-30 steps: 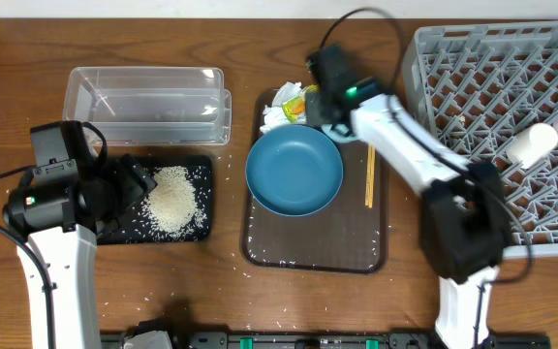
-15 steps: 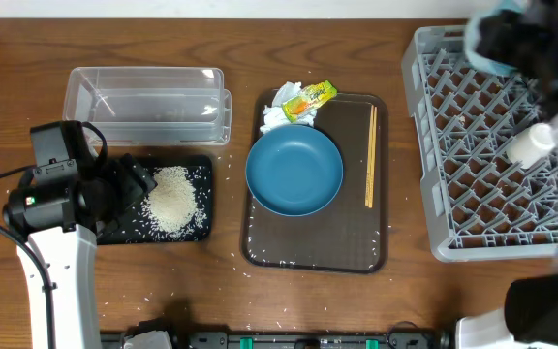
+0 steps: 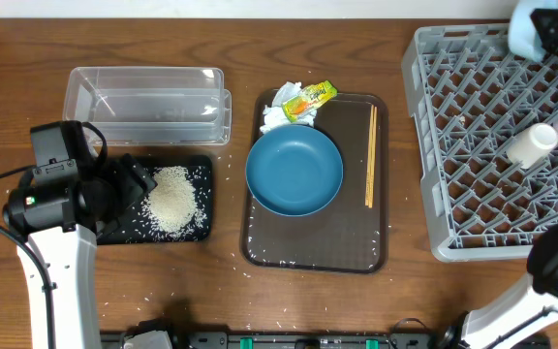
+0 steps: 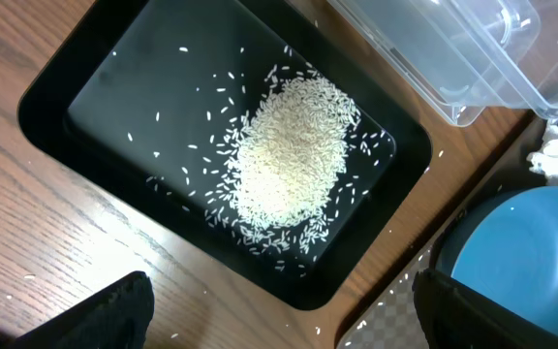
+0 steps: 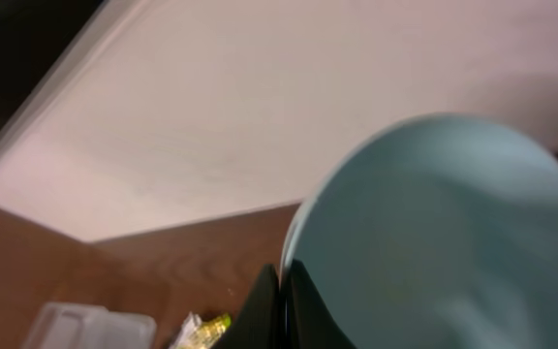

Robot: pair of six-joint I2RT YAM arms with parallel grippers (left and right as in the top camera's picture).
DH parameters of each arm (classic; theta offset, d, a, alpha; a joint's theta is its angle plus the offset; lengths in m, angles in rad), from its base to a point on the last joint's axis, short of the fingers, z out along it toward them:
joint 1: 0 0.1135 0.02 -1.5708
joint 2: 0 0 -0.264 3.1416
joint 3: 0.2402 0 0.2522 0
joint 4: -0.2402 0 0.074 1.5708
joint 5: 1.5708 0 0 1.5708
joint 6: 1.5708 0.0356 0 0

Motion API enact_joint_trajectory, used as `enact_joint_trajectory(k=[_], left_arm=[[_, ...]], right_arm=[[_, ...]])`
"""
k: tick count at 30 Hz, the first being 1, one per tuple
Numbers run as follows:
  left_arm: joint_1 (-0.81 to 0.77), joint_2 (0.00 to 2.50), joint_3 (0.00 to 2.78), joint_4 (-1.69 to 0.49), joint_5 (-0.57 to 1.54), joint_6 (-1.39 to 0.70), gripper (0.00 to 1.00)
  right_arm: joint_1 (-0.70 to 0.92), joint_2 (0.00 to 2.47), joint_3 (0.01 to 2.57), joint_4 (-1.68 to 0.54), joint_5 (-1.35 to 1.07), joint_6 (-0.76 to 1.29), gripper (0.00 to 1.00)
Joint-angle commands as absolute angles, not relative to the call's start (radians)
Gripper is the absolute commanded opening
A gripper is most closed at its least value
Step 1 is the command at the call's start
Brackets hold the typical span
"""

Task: Sort waste into correct bins and load items into the dishwasher rack
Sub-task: 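Carry the light-blue bowl with the right gripper into the dish rack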

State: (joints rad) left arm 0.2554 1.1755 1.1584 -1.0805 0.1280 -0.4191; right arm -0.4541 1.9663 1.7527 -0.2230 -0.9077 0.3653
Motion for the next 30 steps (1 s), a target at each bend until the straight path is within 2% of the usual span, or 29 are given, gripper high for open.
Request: enact_joint_trajectory(k=[1,5,9,19,30], left_arm=[[0.262,1.177,1.171,-1.084,0.127,-0.417,0.88],[0.262,1.177,1.171,-1.084,0.126,-0.417,0.88],[0.262,1.177,1.171,-1.084,0.126,-0.417,0.88],[0.262,1.177,1.171,-1.084,0.127,-0.417,0.88],[0.262,1.177,1.171,-1.084,0.126,-0.417,0.88]], right_arm=[[-0.451,2.063,1.752,-0.083,-1.046,0.565,0.01],[-0.451,2.158,1.752,0.131,-1.061,0.751,0.01],[-0.455,2.215,1.752,0.157,-1.044,0.770,0.01],[-0.502,2.243,1.752,-0.079,-0.949,0.661,0.01],[-0.604,2.217,1.752,-0.220,-0.946,0.598,0.02]])
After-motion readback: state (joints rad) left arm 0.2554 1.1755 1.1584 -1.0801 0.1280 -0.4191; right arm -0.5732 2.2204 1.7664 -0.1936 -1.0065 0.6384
